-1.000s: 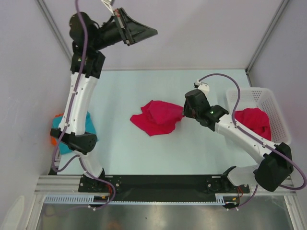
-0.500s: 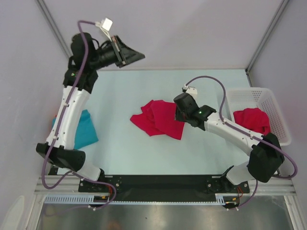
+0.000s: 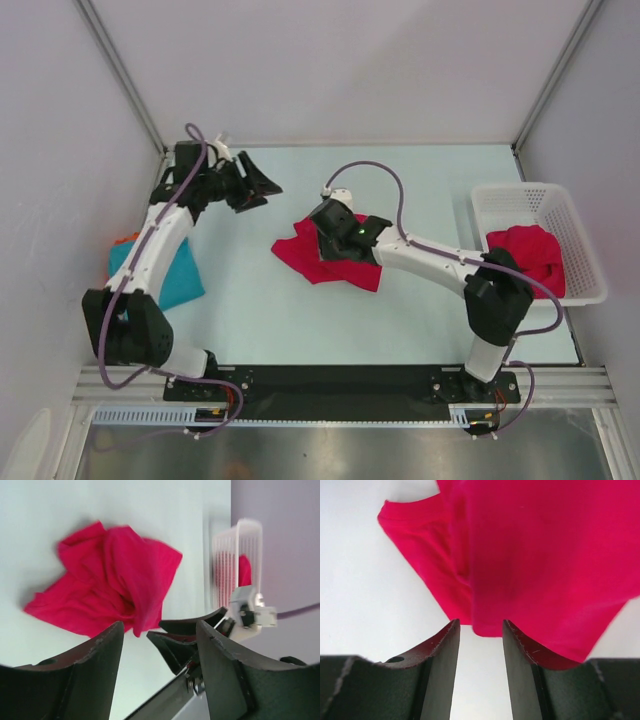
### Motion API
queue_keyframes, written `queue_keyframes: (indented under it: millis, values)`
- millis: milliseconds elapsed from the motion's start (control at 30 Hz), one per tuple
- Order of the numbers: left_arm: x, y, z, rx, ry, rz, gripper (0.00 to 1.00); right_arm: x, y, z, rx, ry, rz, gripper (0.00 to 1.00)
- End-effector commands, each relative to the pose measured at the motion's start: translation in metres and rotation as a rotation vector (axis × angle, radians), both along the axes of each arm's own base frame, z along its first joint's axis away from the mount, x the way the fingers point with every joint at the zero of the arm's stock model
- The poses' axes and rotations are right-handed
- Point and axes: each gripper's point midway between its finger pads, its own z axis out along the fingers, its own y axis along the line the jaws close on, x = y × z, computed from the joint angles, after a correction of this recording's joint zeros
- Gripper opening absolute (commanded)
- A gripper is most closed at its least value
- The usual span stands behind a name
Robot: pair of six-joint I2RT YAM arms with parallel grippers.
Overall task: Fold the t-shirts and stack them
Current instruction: Flatten out the tshirt
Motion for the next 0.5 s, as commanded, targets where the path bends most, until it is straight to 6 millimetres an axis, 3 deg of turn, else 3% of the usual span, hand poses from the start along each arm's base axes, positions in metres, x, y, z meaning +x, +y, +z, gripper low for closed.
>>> queue_keyframes:
  millis: [0, 133, 333, 433, 467]
  values:
    - [0.0, 0.042, 0.046, -0.02, -0.181, 0.118, 0.66, 0.003, 0.023, 0.0, -0.002, 0.002, 0.058, 0.45]
    - [-0.006, 0.052, 0.049, -0.028, -0.187, 0.129, 0.66, 0.005, 0.028, -0.022, -0.022, 0.034, 0.067, 0.45]
    - [-0.007, 0.054, 0.055, -0.039, -0.197, 0.129, 0.67, 0.011, 0.011, -0.037, -0.089, 0.039, 0.041, 0.43]
    - [-0.009, 0.053, 0.056, -0.041, -0.198, 0.127, 0.67, 0.015, 0.004, -0.035, -0.096, 0.022, 0.035, 0.24]
    - [-0.009, 0.052, 0.054, -0.042, -0.194, 0.122, 0.68, 0.015, 0.002, -0.033, -0.093, 0.018, 0.036, 0.08]
